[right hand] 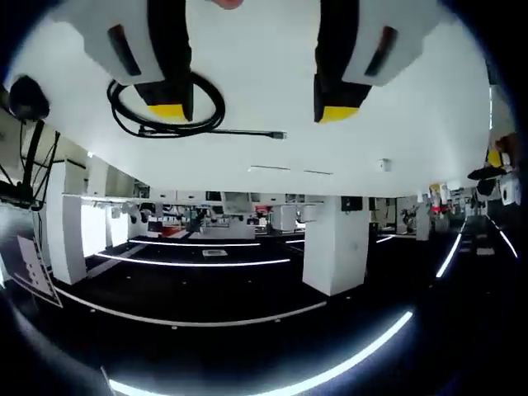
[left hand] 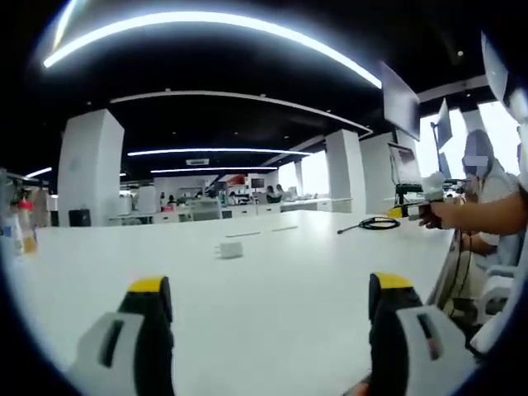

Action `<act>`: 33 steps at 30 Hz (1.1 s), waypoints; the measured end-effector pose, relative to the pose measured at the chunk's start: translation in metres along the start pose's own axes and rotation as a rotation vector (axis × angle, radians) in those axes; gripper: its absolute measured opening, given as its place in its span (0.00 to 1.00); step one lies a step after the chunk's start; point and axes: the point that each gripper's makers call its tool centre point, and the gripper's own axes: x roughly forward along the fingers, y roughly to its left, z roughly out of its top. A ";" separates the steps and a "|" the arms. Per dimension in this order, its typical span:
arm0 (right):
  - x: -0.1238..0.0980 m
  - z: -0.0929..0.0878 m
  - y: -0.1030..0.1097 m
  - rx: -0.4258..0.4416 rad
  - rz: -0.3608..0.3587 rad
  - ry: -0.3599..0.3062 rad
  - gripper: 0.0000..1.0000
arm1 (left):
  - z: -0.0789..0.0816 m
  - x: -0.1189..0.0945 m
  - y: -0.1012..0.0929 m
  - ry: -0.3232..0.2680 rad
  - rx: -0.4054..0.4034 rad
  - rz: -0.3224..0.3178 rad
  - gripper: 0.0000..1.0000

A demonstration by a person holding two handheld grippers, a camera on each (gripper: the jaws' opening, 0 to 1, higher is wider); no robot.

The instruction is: Plug the desk Type‑C cable into the charger adapter.

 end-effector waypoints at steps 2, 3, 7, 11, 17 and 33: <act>-0.006 0.003 0.007 0.007 -0.001 -0.018 0.61 | 0.000 0.001 0.000 0.000 -0.003 0.001 1.00; -0.009 0.004 0.010 0.006 -0.003 -0.027 0.61 | 0.000 0.001 0.000 -0.001 -0.005 0.000 1.00; -0.018 0.006 0.020 0.011 0.002 -0.055 0.63 | 0.000 0.002 0.000 -0.001 -0.008 -0.001 1.00; -0.027 0.011 0.030 0.012 0.002 -0.081 0.66 | 0.000 0.002 0.001 -0.004 -0.007 0.001 1.00; -0.041 0.018 0.049 -0.007 0.006 -0.122 0.71 | -0.001 0.001 0.003 -0.005 -0.007 0.010 1.00; -0.067 0.010 0.097 -0.063 0.003 -0.131 0.86 | -0.001 0.000 0.008 -0.016 -0.008 0.030 1.00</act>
